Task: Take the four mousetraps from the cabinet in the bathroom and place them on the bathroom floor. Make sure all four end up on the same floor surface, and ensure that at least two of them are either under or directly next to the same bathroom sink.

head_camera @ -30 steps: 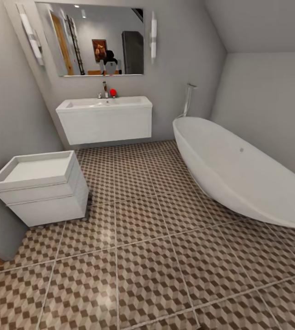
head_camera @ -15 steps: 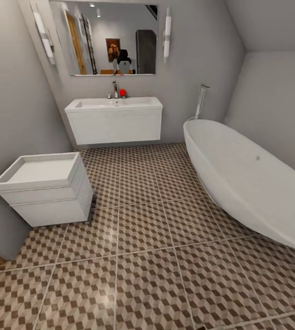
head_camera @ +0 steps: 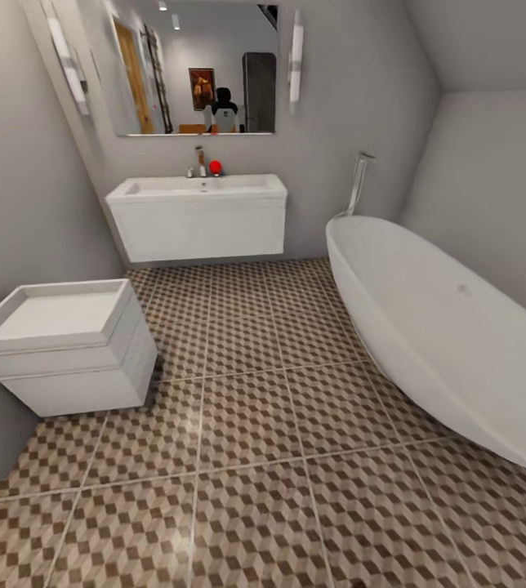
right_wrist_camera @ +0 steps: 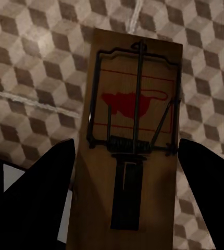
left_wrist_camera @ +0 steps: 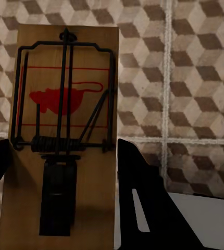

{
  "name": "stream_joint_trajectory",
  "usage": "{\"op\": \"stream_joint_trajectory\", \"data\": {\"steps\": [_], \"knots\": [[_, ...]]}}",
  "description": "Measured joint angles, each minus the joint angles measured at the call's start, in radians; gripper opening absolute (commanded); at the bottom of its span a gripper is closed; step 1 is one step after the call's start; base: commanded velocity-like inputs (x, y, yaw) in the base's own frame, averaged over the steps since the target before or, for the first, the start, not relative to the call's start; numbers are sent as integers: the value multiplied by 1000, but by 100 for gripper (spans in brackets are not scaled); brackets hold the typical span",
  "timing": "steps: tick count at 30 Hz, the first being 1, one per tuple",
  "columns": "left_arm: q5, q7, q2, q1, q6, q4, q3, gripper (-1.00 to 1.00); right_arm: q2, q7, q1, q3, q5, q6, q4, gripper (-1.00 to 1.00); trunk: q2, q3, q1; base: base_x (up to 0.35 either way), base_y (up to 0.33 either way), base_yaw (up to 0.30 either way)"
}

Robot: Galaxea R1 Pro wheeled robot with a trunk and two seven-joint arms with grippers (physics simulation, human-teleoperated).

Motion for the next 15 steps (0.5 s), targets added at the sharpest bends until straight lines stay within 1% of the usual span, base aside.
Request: {"op": "stream_joint_trajectory", "data": {"steps": [5, 15], "knots": [[0, 0, 0, 0, 0, 0, 0, -100, 1, 0, 0, 0, 0, 0, 1, -100, 0, -2, 0, 171, -128, 246], [0, 0, 0, 0, 0, 0, 0, -100, 1, 0, 1, 1, 0, 0, 1, -100, 0, -3, 0, 155, -122, 280]]}}
